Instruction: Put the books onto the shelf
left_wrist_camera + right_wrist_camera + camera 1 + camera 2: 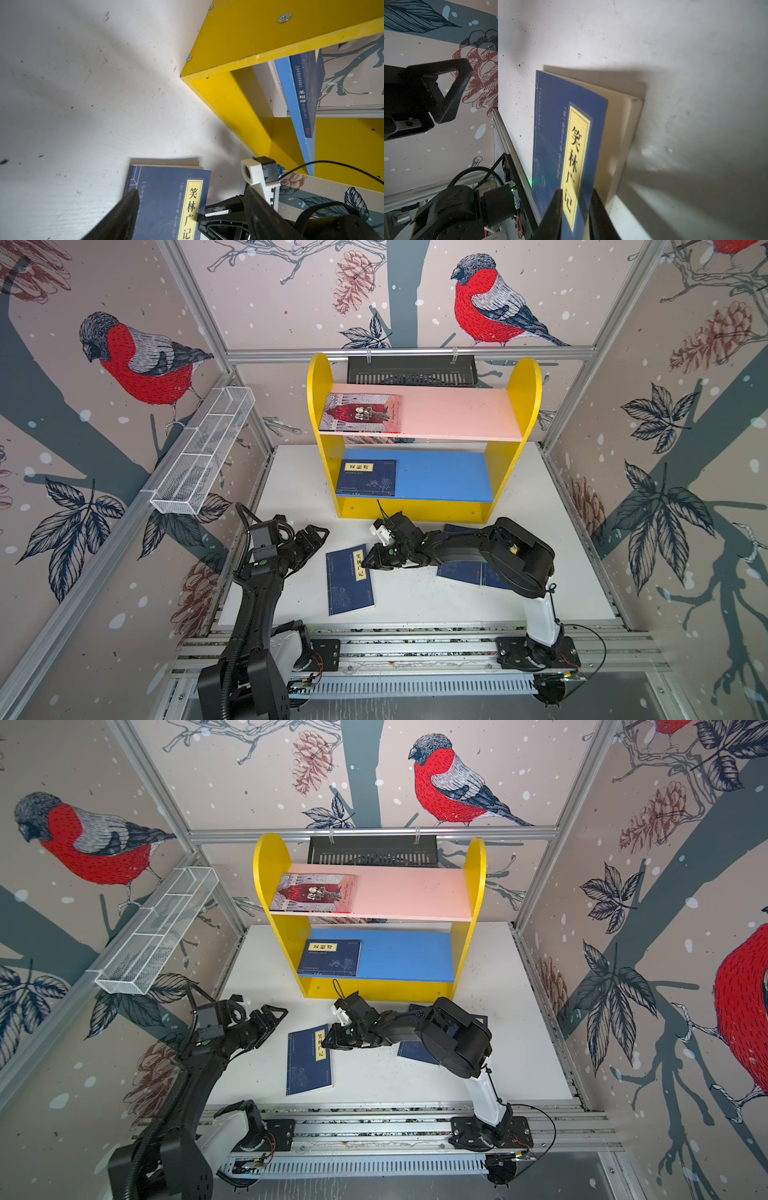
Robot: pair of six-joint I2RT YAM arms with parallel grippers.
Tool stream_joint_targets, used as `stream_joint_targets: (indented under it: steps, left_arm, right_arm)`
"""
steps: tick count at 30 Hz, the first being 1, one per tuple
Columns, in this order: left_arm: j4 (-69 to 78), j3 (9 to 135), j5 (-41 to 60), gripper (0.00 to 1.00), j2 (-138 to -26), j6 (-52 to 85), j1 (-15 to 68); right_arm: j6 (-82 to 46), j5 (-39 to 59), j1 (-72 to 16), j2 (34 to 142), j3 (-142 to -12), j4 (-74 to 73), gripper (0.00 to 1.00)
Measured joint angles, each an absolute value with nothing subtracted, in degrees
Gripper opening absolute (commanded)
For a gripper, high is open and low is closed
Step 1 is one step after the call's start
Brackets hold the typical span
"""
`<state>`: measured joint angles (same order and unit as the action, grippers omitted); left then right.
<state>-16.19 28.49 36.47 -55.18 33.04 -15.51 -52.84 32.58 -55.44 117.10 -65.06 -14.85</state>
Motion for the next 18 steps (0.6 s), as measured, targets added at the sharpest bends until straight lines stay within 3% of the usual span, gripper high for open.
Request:
stream_joint_targets:
  steps: [6, 18]
  left_arm:
    - [-14.5, 27.0, 37.6, 0.80, -55.2, 34.2, -15.5]
    - [-14.0, 26.6, 38.8, 0.80, -55.5, 34.6, -15.5]
  right_arm:
    - [-52.7, 33.4, -54.9, 117.1, -64.9, -15.6, 0.03]
    - [-50.6, 34.2, -52.3, 115.5, -63.7, -13.3, 0.01]
